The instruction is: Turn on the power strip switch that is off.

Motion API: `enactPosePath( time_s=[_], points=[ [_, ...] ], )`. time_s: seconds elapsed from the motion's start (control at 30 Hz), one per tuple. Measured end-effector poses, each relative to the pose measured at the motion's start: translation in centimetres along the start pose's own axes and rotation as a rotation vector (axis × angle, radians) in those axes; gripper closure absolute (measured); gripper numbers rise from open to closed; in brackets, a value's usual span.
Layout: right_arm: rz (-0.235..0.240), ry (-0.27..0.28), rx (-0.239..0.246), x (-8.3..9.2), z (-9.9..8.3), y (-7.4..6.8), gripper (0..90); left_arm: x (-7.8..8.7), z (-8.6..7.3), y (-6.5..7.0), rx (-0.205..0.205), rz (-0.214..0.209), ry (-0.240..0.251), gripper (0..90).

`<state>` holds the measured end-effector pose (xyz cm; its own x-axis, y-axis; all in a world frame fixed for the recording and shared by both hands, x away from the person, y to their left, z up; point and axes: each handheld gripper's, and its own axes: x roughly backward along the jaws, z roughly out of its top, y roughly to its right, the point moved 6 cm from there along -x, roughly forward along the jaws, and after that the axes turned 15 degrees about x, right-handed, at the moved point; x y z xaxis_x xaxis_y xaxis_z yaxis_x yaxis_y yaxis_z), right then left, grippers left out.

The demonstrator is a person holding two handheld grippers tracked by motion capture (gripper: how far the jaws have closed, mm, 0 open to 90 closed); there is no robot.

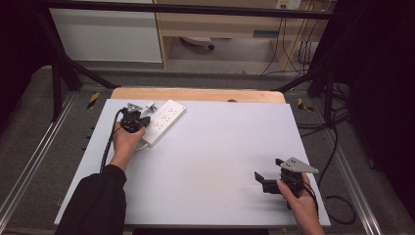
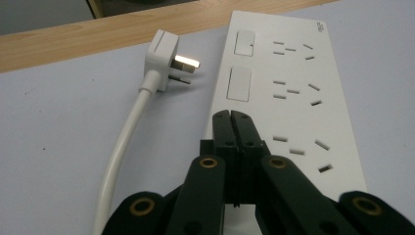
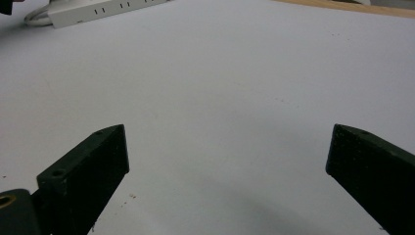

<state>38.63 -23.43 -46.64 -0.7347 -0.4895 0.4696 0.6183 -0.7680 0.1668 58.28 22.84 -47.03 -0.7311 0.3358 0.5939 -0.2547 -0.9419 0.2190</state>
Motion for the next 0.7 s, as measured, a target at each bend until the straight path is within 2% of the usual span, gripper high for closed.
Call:
enactPosePath(
  time_s=[0.33,0.4,0.7],
  points=[
    [0.002,0.0,0.0,0.03,-0.01,-0.03,2.8,0.01,-0.12,0.08,0.019,-0.003,0.009,90.0],
    [0.002,0.0,-0.004,0.03,0.01,-0.06,2.8,-0.01,-0.25,0.09,0.036,-0.018,0.024,90.0],
    [0.003,-0.002,-0.001,0.01,-0.02,-0.05,2.8,0.09,-0.35,0.16,0.033,-0.007,0.023,90.0]
  ],
)
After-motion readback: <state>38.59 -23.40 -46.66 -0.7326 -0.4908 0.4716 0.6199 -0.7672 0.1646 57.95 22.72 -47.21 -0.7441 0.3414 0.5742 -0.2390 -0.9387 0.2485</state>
